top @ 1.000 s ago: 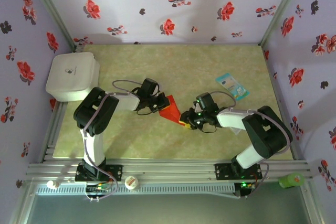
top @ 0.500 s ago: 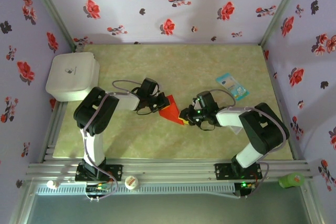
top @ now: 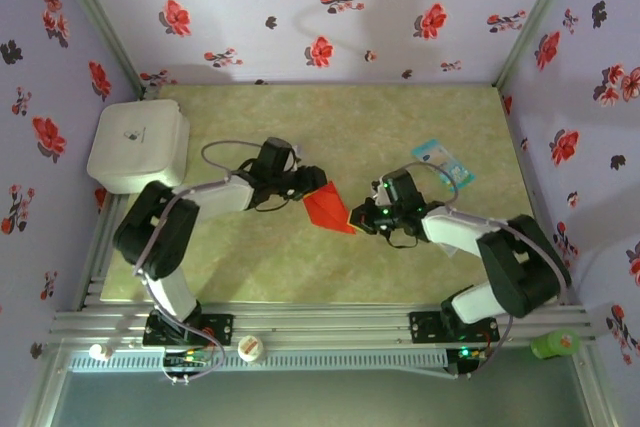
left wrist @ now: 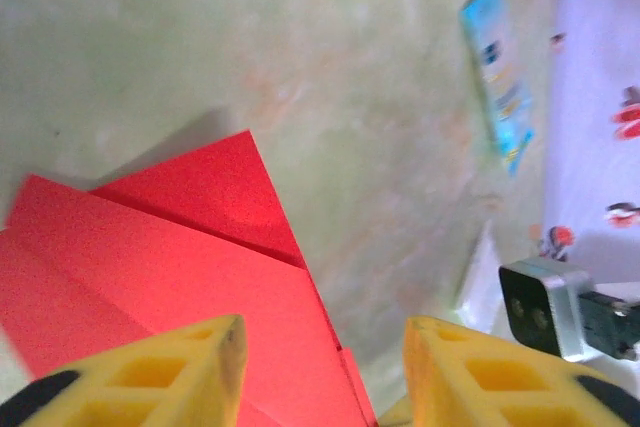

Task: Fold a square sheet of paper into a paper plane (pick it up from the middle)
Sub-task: Turn over the paper at the center of the table.

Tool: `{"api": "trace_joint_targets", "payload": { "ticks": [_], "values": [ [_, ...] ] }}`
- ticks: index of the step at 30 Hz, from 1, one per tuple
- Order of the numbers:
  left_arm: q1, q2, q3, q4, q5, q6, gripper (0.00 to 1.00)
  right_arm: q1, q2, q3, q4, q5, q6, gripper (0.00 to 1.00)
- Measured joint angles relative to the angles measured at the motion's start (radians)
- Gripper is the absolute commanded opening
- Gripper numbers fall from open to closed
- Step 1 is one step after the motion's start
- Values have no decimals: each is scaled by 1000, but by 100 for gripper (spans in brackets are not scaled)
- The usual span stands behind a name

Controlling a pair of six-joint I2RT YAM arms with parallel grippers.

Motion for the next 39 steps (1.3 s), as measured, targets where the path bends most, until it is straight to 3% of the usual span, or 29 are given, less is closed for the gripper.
{"api": "trace_joint_targets", "payload": {
  "ticks": [7, 11, 18, 22, 29, 34, 39],
  "values": [
    [0, -246, -78, -55, -158, 52, 55, 0, -211, 212, -394, 270, -252, 0],
    [8, -333, -124, -101, -253, 68, 55, 21, -243, 333, -578, 480, -359, 0],
    [54, -460, -222, -158, -394, 70, 57, 222, -68, 533, -864, 1011, -474, 0],
    [93, -504, -257, -181, -437, 58, 57, 314, 82, 554, -932, 1181, -485, 0],
    [136, -561, -296, -218, -467, 47, 58, 499, 269, 562, -945, 1223, -526, 0],
    [159, -576, -300, -228, -475, 47, 58, 575, 345, 584, -903, 1081, -543, 8],
    [164, -579, -300, -230, -476, 46, 58, 574, 348, 584, -809, 872, -556, 27]
  ]
}}
